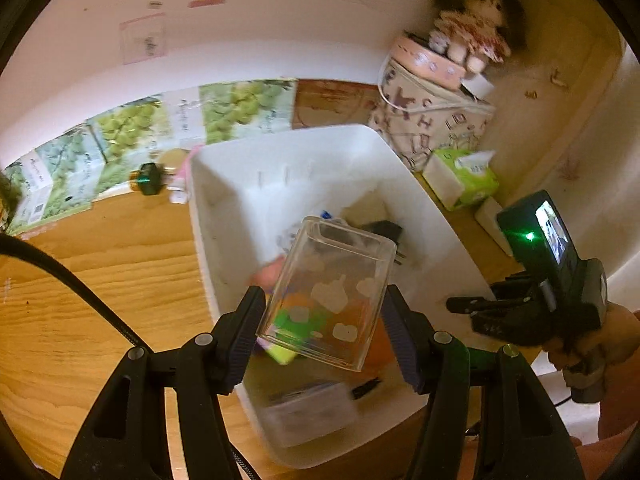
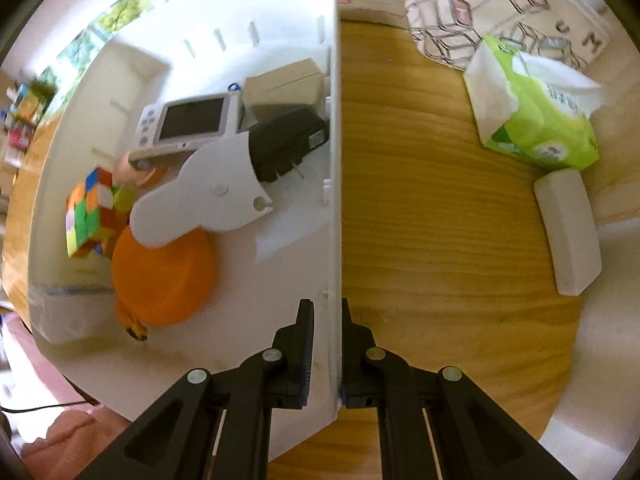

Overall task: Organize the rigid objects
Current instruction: 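Lower the clear box into the tray and open the left tool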

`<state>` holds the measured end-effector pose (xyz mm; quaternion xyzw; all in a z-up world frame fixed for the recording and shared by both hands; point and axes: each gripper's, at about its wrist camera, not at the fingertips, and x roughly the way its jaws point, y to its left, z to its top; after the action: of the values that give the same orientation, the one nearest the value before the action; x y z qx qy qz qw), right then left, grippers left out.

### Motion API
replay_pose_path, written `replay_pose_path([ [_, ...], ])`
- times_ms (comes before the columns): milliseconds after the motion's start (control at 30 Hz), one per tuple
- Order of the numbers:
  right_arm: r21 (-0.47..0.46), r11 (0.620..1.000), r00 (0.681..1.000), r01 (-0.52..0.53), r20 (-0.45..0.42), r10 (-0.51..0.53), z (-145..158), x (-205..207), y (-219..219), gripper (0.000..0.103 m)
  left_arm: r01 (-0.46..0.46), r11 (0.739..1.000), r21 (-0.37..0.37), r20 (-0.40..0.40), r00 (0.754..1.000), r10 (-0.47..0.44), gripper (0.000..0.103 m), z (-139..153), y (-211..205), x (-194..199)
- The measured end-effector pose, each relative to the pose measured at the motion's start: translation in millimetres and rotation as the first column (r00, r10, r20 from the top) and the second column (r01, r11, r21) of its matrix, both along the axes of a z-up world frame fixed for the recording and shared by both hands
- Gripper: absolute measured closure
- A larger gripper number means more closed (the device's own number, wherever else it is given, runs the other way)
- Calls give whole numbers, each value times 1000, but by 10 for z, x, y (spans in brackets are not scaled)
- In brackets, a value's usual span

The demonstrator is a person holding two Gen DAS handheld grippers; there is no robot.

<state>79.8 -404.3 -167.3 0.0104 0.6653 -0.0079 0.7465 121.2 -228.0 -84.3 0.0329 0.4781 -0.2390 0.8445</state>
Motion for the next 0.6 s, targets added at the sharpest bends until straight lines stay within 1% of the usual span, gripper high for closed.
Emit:
replay_pose_path([
  [200,-7,999,999,-50,7,50,-87,-46,59,93,15,1000,13,-47,999,-14,39,-108,-350,-58],
  [333,-21,997,997,-72,7,72,-103,-32,103,93,15,1000,11,-44,999,-15,38,-94,-423,-108],
  [367,-19,997,997,-75,7,75,-102,-35,116,93,13,1000,9,-49,999,-13,35,-89,-425,-104],
  [400,-16,997,997,-77,6,77,-97,-29,123,93,8,1000,11,-51,999,-7,29,-78,-421,-100],
  [467,-9,997,997,-80,3,80,-112,-29,130,93,-17,1000,15,-43,999,17,22,-52,-387,-92],
  [600,-9,997,997,-73,0,73,-140,-15,139,93,-58,998,25,-49,997,59,20,-25,-243,-33],
])
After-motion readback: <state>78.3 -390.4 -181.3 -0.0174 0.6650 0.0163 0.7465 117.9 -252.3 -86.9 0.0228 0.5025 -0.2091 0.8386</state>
